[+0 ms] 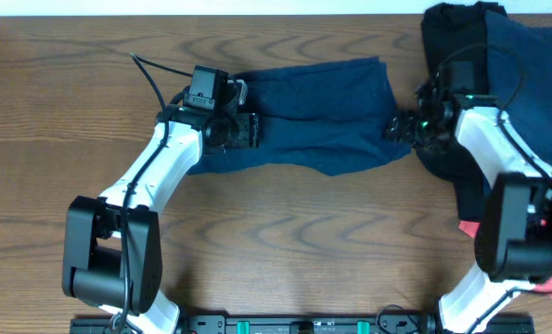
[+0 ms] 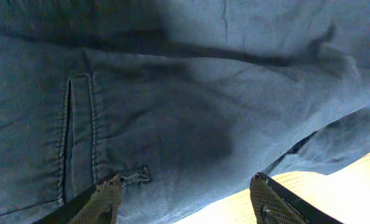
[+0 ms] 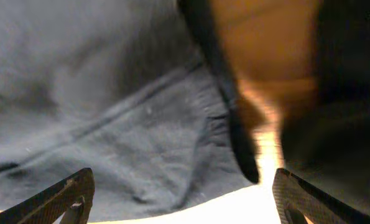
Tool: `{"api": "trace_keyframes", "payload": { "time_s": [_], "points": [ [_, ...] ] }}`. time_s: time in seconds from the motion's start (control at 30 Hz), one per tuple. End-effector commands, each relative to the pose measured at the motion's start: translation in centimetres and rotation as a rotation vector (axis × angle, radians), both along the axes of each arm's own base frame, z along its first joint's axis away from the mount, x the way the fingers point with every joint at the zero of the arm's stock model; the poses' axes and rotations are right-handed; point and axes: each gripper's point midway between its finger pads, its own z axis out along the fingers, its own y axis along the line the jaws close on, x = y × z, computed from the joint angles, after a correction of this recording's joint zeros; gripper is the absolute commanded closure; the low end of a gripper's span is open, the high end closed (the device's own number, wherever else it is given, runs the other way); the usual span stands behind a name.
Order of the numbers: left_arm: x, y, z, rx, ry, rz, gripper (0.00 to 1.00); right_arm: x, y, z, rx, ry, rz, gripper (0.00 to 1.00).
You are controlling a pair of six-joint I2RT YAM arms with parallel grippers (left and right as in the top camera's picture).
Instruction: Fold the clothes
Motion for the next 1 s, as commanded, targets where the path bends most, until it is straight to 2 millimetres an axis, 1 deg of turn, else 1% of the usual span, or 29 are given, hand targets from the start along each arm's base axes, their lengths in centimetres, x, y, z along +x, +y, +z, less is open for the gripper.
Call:
{"api": "trace_keyframes", "payload": {
  "time_s": [0.0,0.13,0.23,0.33,0.43,0.63,0.7,0.83,0.97],
  "points": [
    [-0.8,-0.1,-1.6,0.005,0.048,-0.012,0.31,-0.7,1.4,-1.8,0.070,0.045,0.053,0.10],
    [-1.4,0.1,-2.5,0.015,0.087,-0.011,0.31,-0.6,1.6,-3.7,0.079,0.073,0.048,0.09],
    [-2.1,0.3,-3.3,0.026,0.130,-0.011,0.31,0.3,2.6,-4.1,0.139,0.042,0.060,0.09],
    [-2.5,0.4,-4.5,0.035,0.168,-0.011,0.31,1.5,3.9,-3.4,0.218,-0.018,0.083,0.09],
    [-2.8,0.5,-5.6,0.041,0.198,-0.011,0.31,2.3,4.8,-2.6,0.278,-0.062,0.103,0.10],
    [-3.3,0.6,-7.4,0.053,0.244,-0.011,0.31,4.1,4.9,-2.0,0.295,-0.126,0.068,0.13],
    [-3.4,0.6,-7.7,0.055,0.253,-0.011,0.31,4.8,4.8,-1.7,0.293,-0.151,0.052,0.13],
    [-3.4,0.6,-7.8,0.055,0.255,-0.011,0.31,6.1,4.8,-1.1,0.310,-0.190,0.011,0.12],
    [-3.4,0.6,-7.8,0.056,0.256,-0.011,0.31,5.9,5.4,-1.0,0.334,-0.183,0.013,0.09]
  ]
}}
